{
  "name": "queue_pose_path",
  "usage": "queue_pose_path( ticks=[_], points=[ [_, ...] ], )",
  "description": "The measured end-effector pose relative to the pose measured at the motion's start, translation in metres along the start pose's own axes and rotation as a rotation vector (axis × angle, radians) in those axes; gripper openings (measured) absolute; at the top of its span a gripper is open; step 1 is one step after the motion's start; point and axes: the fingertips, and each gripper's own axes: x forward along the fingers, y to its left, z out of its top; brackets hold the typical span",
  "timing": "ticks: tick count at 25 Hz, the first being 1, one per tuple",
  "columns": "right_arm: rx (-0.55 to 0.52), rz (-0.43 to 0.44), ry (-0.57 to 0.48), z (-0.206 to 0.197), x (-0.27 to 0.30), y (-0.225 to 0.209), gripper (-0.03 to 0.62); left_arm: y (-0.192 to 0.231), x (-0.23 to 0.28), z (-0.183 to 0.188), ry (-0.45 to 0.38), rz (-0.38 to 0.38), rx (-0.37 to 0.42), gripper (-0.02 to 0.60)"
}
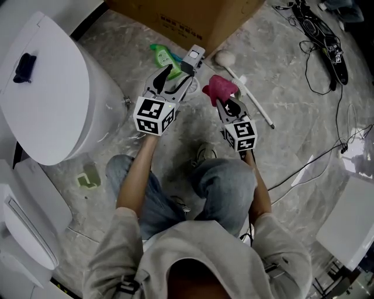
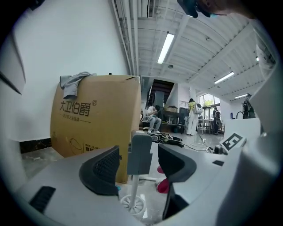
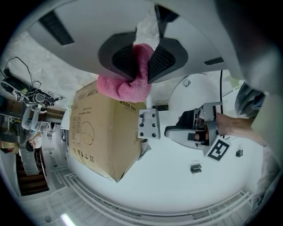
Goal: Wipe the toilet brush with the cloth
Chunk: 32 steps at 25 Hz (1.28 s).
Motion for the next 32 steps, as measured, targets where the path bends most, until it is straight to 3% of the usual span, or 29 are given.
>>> queue_pose_path(
  ticks=[8,13,16,26,32],
  points=[
    [0.018,0.019,-0.002,0.001,0.014,0.002,0.086,-0.004,0.034,0.028,0.029,-0.052,0.009,0.288],
    [0.013,0.034,0.004,-0.002,0.024,0.003,0.086,-0.002,0.038,0.022,0.095,-0.069,0.016,0.283],
    [0.012,0.048,0.001,-0.001,0.029,0.004,0.086,-0.002,0.038,0.022,0.110,-0.082,0.024,0.212],
    [-0.025,0.134,0.067,-0.010,0.058,0.020,0.086,-0.005,0.038,0.021,0.130,-0.123,0.052,0.207],
    [-0.045,0.167,0.047,0.017,0.085,0.023,0.086,-0.005,0.039,0.021,0.137,-0.130,0.053,0.207]
  ],
)
